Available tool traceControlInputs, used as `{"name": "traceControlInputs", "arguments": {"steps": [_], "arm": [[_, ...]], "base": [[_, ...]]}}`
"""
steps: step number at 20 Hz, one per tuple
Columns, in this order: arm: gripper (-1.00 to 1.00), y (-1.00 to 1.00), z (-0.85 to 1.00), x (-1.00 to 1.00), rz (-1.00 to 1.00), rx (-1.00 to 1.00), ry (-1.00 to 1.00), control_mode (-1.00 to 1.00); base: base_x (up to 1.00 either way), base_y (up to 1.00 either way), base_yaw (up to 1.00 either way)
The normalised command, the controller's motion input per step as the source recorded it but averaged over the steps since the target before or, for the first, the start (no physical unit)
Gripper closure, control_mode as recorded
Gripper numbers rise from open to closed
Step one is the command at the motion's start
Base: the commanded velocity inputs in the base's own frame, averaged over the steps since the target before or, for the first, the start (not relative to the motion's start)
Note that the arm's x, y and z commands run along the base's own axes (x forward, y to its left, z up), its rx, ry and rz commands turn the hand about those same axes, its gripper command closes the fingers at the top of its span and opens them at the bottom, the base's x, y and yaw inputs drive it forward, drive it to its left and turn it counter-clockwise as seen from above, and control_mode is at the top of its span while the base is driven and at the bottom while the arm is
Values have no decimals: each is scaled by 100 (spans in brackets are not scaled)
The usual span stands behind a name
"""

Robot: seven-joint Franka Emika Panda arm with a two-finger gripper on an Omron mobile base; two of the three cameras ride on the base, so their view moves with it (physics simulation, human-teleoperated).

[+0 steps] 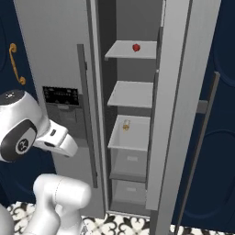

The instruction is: Take the strawberry from the fridge and place it on top of the pancake, located on the dining counter.

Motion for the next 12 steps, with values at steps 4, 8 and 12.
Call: {"name": "traceControlInputs", "arguments": {"steps": [4, 8, 12], "arm": [[-100, 0, 0, 0, 0, 0, 0, -100], [-100, 1, 0, 0, -7, 0, -9, -100], [-100, 0, 0, -6, -12, 0, -13, 100]], "base": [[0, 0, 0], [0, 0, 0], [-15, -9, -10]]}}
